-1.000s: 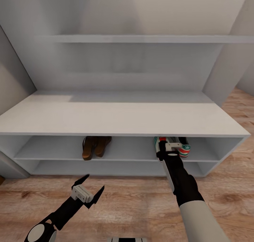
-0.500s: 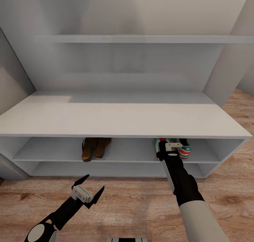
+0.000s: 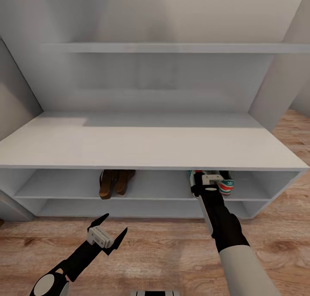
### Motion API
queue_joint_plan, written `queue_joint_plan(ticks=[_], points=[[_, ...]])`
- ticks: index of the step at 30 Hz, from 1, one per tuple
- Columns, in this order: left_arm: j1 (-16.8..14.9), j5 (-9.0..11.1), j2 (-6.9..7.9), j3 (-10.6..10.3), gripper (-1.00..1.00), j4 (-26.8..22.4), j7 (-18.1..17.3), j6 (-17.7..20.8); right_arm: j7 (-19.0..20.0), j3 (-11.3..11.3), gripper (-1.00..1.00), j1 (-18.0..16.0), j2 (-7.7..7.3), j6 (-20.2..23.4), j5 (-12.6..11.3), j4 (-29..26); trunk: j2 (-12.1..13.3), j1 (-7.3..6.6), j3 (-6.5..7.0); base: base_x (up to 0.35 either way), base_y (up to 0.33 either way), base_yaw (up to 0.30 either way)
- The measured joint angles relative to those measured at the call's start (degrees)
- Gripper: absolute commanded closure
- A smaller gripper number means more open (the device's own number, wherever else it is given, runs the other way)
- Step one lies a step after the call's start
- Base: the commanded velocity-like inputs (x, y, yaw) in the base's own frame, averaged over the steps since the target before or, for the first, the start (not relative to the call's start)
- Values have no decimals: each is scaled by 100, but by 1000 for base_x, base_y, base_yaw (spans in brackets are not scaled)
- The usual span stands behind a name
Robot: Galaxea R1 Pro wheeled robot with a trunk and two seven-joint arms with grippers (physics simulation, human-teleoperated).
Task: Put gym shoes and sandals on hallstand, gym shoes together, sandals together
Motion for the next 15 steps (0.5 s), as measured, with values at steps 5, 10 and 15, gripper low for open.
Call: queue_joint_plan(ticks=[5, 10, 15], points=[[2, 0, 0, 0, -100, 0, -2, -6, -1, -1, 100, 1, -2, 4, 28, -1, 0, 0, 0, 195, 0, 0], [2, 0, 0, 0, -100, 0, -2, -8, -1, -2, 100, 0, -1, 5, 27, -1, 0, 0, 0, 89, 0, 0], [2, 0, 0, 0, -100, 0, -2, -8, 0, -1, 100, 1, -6, 1, 10, -2, 0, 0, 0, 34, 0, 0]])
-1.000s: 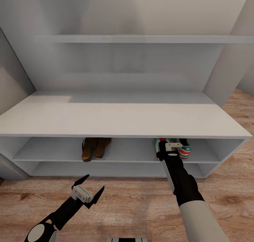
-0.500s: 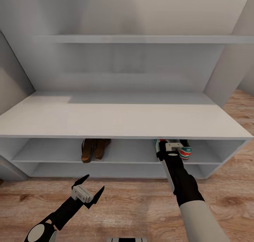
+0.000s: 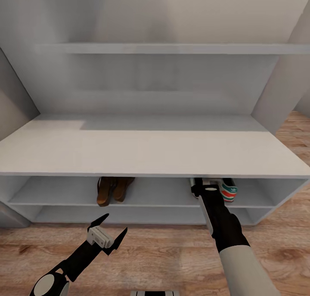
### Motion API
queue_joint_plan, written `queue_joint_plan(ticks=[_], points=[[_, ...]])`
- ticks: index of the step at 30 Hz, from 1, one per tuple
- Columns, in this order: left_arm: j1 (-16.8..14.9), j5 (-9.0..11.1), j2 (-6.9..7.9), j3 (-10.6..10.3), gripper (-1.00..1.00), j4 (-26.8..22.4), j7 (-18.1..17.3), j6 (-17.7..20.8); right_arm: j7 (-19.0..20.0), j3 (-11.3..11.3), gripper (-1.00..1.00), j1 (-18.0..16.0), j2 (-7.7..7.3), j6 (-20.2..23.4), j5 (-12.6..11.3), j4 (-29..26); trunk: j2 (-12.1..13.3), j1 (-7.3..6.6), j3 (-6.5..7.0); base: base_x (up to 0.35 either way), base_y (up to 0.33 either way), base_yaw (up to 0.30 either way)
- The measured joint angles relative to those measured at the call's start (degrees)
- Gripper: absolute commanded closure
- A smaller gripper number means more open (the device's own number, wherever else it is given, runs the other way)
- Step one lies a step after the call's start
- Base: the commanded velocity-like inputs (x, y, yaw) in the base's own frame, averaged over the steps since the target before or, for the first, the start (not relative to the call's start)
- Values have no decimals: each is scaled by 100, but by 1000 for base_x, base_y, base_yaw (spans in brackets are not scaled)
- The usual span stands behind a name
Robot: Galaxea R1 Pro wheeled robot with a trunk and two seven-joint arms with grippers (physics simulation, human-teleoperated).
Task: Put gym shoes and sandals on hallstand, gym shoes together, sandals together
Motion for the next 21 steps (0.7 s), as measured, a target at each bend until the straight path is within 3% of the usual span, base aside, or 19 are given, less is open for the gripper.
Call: queue_joint_plan(ticks=[10, 11, 13, 21], points=[[1, 0, 0, 0, -100, 0, 0, 0, 2, 3, 100, 0, 1, -2, -4, 1, 0, 0, 0, 9, 0, 0], [0, 0, 0, 0, -100, 0, 0, 0, 2, 4, -100, 0, 0, -3, -5, 1, 0, 0, 0, 3, 0, 0], [0, 0, 0, -1, -100, 0, 0, 0, -6, 4, -100, 3, -3, -11, -32, 552, 1, 2, -1, 2, 0, 0], [1, 0, 0, -1, -100, 0, 0, 0, -10, 7, -100, 3, -4, -18, -22, 561, 1, 1, -1, 0, 0, 0]])
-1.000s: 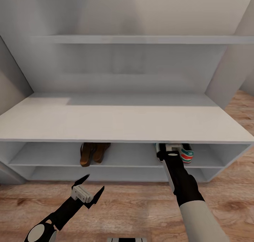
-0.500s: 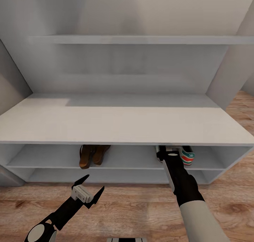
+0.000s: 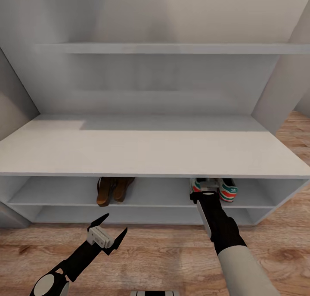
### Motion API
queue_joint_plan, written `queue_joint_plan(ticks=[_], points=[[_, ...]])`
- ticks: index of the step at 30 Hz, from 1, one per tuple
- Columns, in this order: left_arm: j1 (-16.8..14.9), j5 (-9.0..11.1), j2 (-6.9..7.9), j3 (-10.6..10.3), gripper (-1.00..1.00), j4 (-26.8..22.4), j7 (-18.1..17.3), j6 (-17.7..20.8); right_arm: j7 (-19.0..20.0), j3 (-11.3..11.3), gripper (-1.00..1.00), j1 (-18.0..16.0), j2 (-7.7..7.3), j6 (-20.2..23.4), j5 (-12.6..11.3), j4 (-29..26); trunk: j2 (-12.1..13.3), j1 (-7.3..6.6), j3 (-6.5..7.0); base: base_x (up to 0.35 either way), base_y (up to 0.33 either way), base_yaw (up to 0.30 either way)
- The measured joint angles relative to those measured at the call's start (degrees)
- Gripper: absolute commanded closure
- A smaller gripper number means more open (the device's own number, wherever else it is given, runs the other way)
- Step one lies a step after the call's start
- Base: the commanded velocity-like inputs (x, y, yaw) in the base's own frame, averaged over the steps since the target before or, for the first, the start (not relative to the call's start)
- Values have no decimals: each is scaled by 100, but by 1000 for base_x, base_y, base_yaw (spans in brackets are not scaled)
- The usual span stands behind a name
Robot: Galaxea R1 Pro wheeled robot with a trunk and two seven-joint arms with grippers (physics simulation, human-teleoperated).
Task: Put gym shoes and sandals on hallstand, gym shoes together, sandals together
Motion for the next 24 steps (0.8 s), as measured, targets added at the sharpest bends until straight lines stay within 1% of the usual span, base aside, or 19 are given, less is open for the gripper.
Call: queue_joint_plan(ticks=[24], points=[[-1, 0, 0, 0, -100, 0, 0, 0, 2, -7, -100, 0, 0, -5, 3, 0, 0, 0, 0, 0, 0, 0]])
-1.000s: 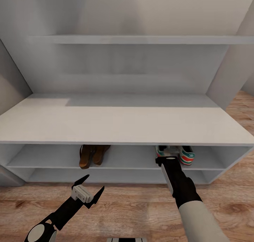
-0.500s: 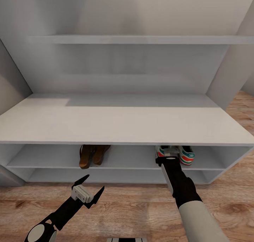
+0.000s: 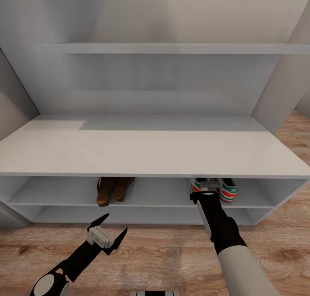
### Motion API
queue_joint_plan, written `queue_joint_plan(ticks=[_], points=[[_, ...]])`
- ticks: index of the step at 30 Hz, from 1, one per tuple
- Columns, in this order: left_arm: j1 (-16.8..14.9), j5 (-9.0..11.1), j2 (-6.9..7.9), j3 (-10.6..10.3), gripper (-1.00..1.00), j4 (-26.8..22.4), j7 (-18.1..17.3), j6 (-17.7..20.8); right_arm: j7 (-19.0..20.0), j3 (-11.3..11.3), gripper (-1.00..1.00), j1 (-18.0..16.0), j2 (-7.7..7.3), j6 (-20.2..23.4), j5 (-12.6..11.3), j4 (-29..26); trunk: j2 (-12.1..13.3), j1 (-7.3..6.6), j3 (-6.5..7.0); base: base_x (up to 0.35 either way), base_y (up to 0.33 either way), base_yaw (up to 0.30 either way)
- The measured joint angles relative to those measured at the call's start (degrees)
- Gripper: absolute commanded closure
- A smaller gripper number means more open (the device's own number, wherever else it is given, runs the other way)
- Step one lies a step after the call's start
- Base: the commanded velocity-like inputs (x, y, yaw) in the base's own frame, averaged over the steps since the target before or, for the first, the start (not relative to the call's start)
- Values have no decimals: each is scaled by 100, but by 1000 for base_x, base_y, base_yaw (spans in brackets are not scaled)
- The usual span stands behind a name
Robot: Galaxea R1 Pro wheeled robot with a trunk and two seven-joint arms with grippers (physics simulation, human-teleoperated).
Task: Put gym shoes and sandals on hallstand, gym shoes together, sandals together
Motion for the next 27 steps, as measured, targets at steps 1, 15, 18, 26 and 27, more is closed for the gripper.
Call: queue_joint_plan(ticks=[1, 15, 18, 26, 27], points=[[0, 0, 0, 0, -100, 0, 0, 0, 0, 0, -100, 0, 0, 0, 0, 0, 0, 0, 0, 0, 0, 0], [0, 0, 0, 1, -100, 0, 0, 2, 1, 0, -100, 0, 0, 0, -3, 0, 0, 0, 0, -1, 0, 0], [0, 0, 0, 1, -100, 0, 0, 1, 1, 1, -100, 0, 0, 0, -1, 0, 0, 0, 0, -69, 0, 0], [-3, 0, 0, 1, -100, 0, 0, 0, -1, 0, -100, 0, 0, 0, -1, -2, 0, 0, 0, -190, 0, 0], [-3, 0, 0, 1, -100, 0, 0, 0, -1, 0, -100, 0, 0, 0, 0, -3, 0, 0, 0, -227, 0, 0]])
